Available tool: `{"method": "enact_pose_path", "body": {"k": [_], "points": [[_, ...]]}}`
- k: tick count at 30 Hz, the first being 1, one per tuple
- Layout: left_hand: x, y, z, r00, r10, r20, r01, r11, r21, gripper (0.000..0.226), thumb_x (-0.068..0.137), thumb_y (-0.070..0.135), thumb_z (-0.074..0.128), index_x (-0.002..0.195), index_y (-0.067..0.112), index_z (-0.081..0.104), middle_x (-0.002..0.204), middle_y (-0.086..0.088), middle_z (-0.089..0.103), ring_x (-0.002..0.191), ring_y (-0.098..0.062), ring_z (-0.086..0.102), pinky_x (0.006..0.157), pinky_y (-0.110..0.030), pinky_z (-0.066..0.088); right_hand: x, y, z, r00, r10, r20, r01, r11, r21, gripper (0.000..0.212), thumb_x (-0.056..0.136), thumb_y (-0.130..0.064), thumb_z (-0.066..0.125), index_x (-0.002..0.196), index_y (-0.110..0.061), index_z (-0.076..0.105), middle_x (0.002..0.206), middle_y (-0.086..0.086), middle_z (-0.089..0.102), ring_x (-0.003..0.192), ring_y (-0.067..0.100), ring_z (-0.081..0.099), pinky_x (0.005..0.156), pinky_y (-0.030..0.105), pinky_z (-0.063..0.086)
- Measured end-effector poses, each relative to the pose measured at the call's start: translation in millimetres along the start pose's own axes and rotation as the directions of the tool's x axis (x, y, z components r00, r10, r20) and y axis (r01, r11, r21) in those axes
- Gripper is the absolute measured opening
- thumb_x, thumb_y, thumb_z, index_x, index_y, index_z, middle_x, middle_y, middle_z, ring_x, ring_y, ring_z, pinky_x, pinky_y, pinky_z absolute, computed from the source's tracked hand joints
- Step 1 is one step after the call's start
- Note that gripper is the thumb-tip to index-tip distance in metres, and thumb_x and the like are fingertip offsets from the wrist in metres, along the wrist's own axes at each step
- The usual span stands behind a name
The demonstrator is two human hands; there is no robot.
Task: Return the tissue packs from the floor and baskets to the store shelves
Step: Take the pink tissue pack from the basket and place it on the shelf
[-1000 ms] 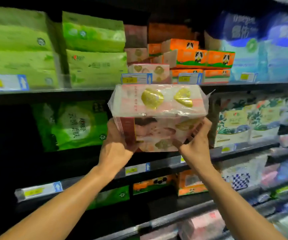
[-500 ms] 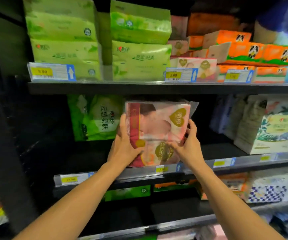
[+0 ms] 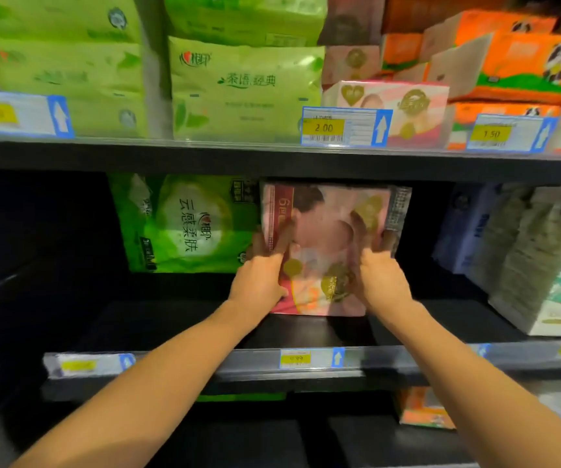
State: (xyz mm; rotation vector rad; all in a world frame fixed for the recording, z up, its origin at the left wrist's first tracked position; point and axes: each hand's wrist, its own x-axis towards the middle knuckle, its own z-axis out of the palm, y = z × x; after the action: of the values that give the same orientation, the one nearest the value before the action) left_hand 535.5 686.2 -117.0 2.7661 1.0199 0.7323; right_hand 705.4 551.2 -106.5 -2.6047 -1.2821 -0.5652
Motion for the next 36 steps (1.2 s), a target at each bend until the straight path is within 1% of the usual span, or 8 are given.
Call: {"method": "enact_pose_path", "body": {"k": [2, 6, 10, 13, 17, 25, 31, 36], "points": [[22.3, 3.1, 13.2, 1.0, -0.005, -0.019, 0.004, 1.0, -0.028, 0.127, 0.07, 0.01, 0.086, 0.157, 0.046, 0.001, 0.144, -0.023, 0.037, 0.112, -0.044, 0.059, 0.087, -0.047, 0.056, 25.3, 9.0, 14.7, 0.997, -0.03, 0.07, 0.036, 0.995, -0.095, 0.037, 0.097, -0.012, 0.048, 0.133, -0.008, 0.055, 0.122, 0.02, 0.063, 0.109, 0.04, 0.062, 0.081, 0.041, 0.054], [64.3, 4.3, 25.7, 0.998, -0.055, -0.014, 0.056, 0.996, 0.064, 0.11, 0.075, 0.014, 0.084, 0.157, 0.037, 0.014, 0.139, -0.018, 0.034, 0.114, -0.039, 0.056, 0.084, -0.048, 0.055, 72.3, 10.5, 31.6, 0.999, 0.034, 0.004, -0.034, 0.98, 0.197, 0.081, 0.103, -0.024, 0.046, 0.157, -0.027, -0.015, 0.161, 0.028, 0.0, 0.143, 0.048, 0.024, 0.107, 0.052, 0.042], [89.8, -1.3, 42.8, 0.992, -0.094, -0.088, 0.105, 0.985, 0.134, 0.097, 0.09, 0.015, 0.068, 0.159, 0.038, 0.006, 0.126, -0.018, 0.051, 0.106, -0.039, 0.062, 0.081, -0.047, 0.052, 105.4, 9.9, 67.9, 0.966, -0.087, -0.242, 0.14, 0.967, 0.212, 0.105, 0.094, -0.024, 0.065, 0.15, -0.037, -0.024, 0.154, 0.04, 0.013, 0.125, 0.06, 0.045, 0.083, 0.057, 0.057], [96.9, -4.5, 58.4, 0.991, -0.099, -0.091, 0.11, 0.987, 0.12, 0.09, 0.093, 0.013, 0.058, 0.16, 0.035, 0.002, 0.127, -0.018, 0.057, 0.103, -0.04, 0.063, 0.079, -0.048, 0.054, 127.0, 3.3, 80.7, 0.969, -0.13, -0.21, 0.164, 0.974, 0.155, 0.104, 0.094, -0.014, 0.063, 0.155, -0.035, -0.019, 0.155, 0.037, 0.015, 0.107, 0.044, 0.064, 0.062, 0.043, 0.061], [95.8, -3.7, 70.9, 0.995, -0.1, -0.03, 0.1, 0.995, 0.0, 0.094, 0.087, 0.007, 0.06, 0.16, 0.031, 0.006, 0.118, -0.019, 0.064, 0.098, -0.042, 0.066, 0.078, -0.05, 0.055, 143.4, -2.2, 86.8, 0.958, -0.162, -0.235, 0.188, 0.978, 0.091, 0.104, 0.097, -0.002, 0.048, 0.143, -0.028, -0.041, 0.155, 0.042, 0.007, 0.121, 0.048, 0.056, 0.066, 0.04, 0.061], [82.6, -4.1, 39.5, 0.991, -0.119, 0.068, 0.113, 0.99, 0.09, 0.082, 0.084, 0.028, 0.069, 0.15, 0.044, 0.023, 0.122, -0.013, 0.066, 0.109, -0.038, 0.065, 0.088, -0.042, 0.054, 127.0, 20.9, 48.0, 0.979, -0.198, 0.058, 0.146, 0.863, 0.484, 0.125, 0.074, -0.026, 0.084, 0.152, -0.049, -0.01, 0.162, 0.025, 0.001, 0.121, 0.049, 0.054, 0.093, 0.055, 0.053], [37.4, 7.8, -7.9, 0.995, 0.047, 0.083, -0.076, 0.921, 0.383, 0.054, 0.09, 0.04, 0.058, 0.141, 0.024, 0.048, 0.141, -0.005, 0.054, 0.13, -0.029, 0.047, 0.106, -0.039, 0.038, 38.5, 37.2, -11.1, 0.998, 0.059, 0.016, -0.061, 0.981, 0.184, 0.062, 0.088, -0.052, 0.063, 0.14, -0.021, 0.05, 0.137, 0.015, 0.053, 0.119, 0.039, 0.055, 0.093, 0.042, 0.048], [-7.6, 34.5, -35.8, 0.946, 0.32, -0.044, -0.289, 0.899, 0.329, 0.04, 0.091, 0.045, 0.06, 0.123, 0.02, 0.064, 0.113, -0.005, 0.067, 0.104, -0.031, 0.064, 0.081, -0.039, 0.05, -58.5, 39.5, -29.5, 0.972, 0.008, -0.234, 0.011, 0.997, 0.08, 0.053, 0.089, -0.054, 0.057, 0.131, -0.021, 0.057, 0.126, 0.005, 0.058, 0.105, 0.033, 0.059, 0.075, 0.042, 0.05]]}}
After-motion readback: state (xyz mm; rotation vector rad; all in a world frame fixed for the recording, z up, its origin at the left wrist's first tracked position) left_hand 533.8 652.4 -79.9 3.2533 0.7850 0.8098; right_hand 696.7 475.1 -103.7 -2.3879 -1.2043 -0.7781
